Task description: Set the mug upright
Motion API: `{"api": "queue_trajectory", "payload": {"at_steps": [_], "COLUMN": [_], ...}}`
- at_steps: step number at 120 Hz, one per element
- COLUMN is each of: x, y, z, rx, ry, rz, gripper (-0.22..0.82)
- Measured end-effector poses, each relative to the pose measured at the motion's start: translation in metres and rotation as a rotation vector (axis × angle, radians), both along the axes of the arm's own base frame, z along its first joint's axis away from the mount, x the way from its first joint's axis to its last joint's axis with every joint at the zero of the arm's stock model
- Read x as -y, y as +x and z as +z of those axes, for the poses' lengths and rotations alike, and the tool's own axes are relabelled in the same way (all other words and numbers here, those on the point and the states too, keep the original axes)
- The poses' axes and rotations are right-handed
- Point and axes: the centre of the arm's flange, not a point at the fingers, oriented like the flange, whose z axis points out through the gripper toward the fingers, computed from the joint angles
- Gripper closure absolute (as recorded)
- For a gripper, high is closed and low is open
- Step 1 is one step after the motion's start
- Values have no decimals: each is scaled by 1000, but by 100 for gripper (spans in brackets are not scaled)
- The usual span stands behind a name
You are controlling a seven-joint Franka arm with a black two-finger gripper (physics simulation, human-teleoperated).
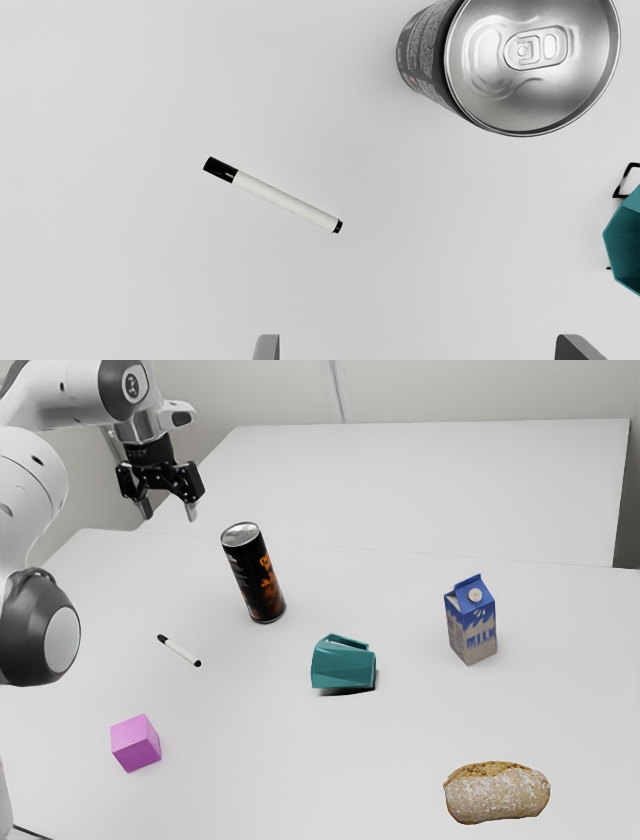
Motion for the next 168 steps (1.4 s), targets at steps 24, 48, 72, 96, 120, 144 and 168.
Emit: {"api": "queue_trajectory", "payload": {"at_steps": [24, 48, 72, 96, 120, 144, 168], "x": [-2, 39, 55, 68, 92, 119, 133], "y": [-2, -25, -76, -87, -76, -71, -76], "z": [4, -5, -55, -124, -174, -212, -253], "rx": [3, 19, 41, 56, 71, 76, 87], "ry": [-3, -98, -222, -332, -446, -575, -707], "rz": [-6, -85, -74, 27, 129, 199, 275], "gripper": [0, 0, 0, 0, 0, 0, 0]}}
